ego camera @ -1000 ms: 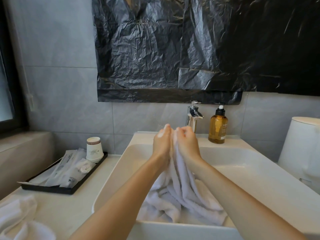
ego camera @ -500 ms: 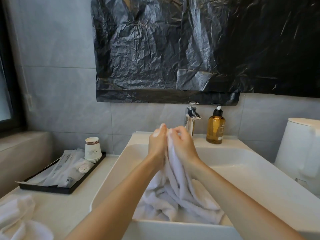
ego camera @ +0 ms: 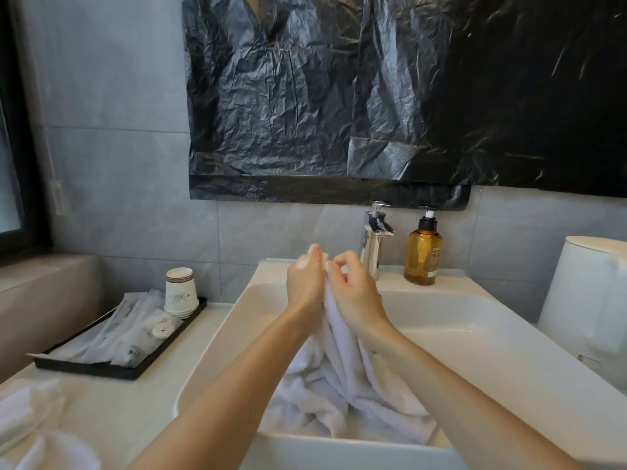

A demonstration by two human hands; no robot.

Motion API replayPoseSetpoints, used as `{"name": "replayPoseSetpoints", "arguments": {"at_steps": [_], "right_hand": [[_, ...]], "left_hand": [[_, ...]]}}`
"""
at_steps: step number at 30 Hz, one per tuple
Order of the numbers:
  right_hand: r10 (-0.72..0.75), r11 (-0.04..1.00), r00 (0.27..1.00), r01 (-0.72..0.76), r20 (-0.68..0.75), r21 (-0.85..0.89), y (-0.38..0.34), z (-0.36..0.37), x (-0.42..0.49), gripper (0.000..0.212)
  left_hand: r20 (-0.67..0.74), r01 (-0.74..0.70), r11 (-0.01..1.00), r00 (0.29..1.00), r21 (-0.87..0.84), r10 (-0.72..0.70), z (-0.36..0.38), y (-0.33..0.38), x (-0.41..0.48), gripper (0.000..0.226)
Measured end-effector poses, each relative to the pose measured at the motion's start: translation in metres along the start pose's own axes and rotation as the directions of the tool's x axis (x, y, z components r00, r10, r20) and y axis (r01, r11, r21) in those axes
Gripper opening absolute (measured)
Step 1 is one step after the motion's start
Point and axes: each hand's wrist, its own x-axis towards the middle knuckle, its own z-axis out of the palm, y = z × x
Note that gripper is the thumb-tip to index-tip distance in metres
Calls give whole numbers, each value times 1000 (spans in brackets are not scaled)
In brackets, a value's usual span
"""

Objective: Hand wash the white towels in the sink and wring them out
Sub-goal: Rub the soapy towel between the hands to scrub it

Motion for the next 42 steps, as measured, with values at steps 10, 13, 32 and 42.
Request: {"name": "replayPoseSetpoints", "arguments": {"at_steps": [10,13,32,42], "right_hand": [[47,997,992,-39,-119,66,-1,-4,12,15],[101,987,973,-73,-208,142,-1,-9,14,13],[152,815,877,150,455,-560,29,-58,23,90],[100,934,876,80,471,-348,19,-64,29,11]], "left_hand": [[56,13,999,998,-51,-10,5,-1,-3,34],[137,23,999,990,-49,-17,10,-3,-10,35],[-24,-47,986,999,-157,44,-23,16,13,25],[-220,-96,989,973,-109,70,-28,14,20,33]]}}
